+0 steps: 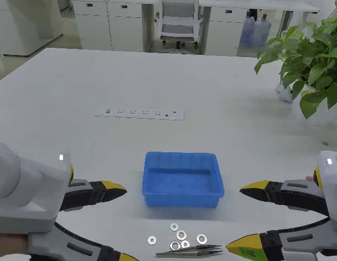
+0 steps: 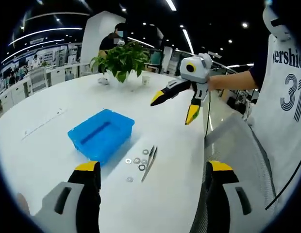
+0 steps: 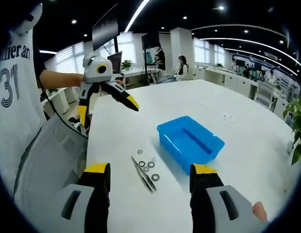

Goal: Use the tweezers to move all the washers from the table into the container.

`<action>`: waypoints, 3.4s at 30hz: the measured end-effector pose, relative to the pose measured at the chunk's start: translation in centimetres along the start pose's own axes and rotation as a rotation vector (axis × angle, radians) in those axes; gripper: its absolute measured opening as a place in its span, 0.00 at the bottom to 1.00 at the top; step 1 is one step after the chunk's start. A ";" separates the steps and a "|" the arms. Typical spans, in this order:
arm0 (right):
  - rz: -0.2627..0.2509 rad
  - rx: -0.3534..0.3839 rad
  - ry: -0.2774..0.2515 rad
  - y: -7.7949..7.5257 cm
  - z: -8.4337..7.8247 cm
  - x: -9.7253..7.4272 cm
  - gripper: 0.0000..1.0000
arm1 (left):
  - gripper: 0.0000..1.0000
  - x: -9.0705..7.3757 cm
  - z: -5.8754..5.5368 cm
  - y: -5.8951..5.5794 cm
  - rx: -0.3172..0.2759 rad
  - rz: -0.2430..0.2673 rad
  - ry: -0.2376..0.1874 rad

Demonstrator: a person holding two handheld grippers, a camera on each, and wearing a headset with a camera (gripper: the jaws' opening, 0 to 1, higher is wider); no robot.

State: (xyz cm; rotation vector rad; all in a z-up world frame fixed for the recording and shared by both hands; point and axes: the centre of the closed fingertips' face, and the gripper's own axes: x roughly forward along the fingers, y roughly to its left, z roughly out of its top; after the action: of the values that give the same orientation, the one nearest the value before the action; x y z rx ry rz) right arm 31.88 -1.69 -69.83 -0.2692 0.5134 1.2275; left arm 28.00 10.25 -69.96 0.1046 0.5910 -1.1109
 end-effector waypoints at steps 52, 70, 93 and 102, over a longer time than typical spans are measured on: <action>-0.010 0.011 0.014 -0.7 -0.6 -0.1 0.66 | 0.94 0.3 -0.2 0.5 -0.001 -0.002 0.021; -0.010 0.001 0.014 -0.6 -0.3 -0.2 0.66 | 0.94 0.1 0.8 0.5 0.005 0.007 -0.021; -0.006 -0.028 0.049 -0.5 -1.1 0.2 0.63 | 0.89 0.9 -1.1 1.7 0.028 0.093 -0.002; 0.036 -0.072 0.087 0.8 -2.6 2.2 0.58 | 0.75 2.4 -1.4 1.5 0.153 0.095 -0.027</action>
State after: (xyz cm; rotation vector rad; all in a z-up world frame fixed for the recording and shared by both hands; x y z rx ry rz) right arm 31.03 -0.80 -73.12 -0.3768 0.5520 1.2749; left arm 29.54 9.48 -72.63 0.2468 0.4717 -1.0630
